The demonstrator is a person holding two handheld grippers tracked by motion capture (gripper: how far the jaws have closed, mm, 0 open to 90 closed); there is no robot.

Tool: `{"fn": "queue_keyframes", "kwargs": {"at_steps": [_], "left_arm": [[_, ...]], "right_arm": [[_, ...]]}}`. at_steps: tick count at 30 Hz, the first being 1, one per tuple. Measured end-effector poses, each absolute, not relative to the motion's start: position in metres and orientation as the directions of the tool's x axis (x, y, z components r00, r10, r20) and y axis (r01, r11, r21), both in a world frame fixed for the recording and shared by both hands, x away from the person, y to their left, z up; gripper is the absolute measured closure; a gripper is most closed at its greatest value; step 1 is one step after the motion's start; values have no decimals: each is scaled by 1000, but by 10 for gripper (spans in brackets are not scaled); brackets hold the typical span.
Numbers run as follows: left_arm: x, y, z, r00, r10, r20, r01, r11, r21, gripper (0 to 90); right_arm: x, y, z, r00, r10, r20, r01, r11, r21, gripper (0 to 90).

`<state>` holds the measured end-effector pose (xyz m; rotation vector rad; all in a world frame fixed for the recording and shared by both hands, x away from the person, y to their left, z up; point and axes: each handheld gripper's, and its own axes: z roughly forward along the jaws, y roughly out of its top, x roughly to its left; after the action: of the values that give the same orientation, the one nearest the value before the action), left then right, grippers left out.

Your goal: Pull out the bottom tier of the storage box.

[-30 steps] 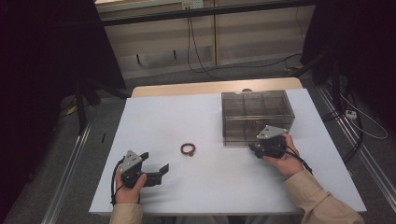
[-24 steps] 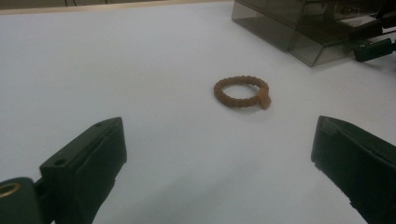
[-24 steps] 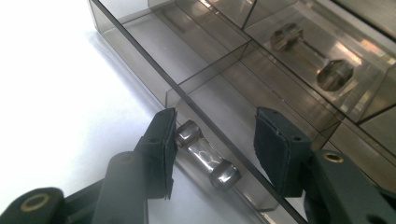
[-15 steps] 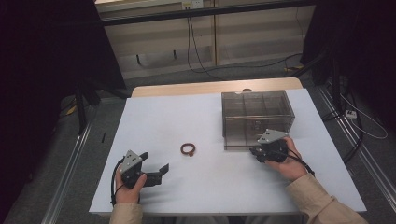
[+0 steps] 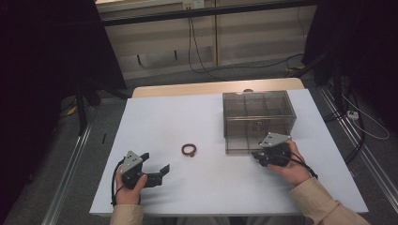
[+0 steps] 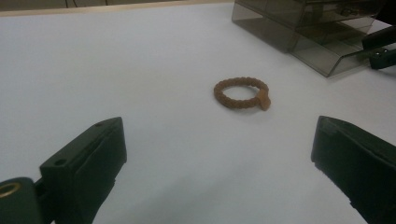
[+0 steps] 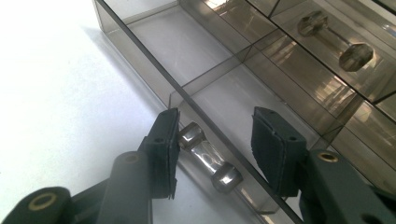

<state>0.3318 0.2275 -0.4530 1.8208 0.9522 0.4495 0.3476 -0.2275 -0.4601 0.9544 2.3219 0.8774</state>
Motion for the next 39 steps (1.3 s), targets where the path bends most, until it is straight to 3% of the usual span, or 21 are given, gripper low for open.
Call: {"fn": "queue_keyframes", "kwargs": {"at_steps": [24, 39], "left_arm": [[332, 227, -453, 624, 774, -111, 408, -201, 891, 33], [332, 225, -453, 631, 769, -102, 403, -213, 890, 33]], "right_arm": [[341, -227, -460, -646, 742, -178, 429, 546, 719, 534], [334, -239, -453, -603, 796, -47, 472, 404, 783, 367]]}}
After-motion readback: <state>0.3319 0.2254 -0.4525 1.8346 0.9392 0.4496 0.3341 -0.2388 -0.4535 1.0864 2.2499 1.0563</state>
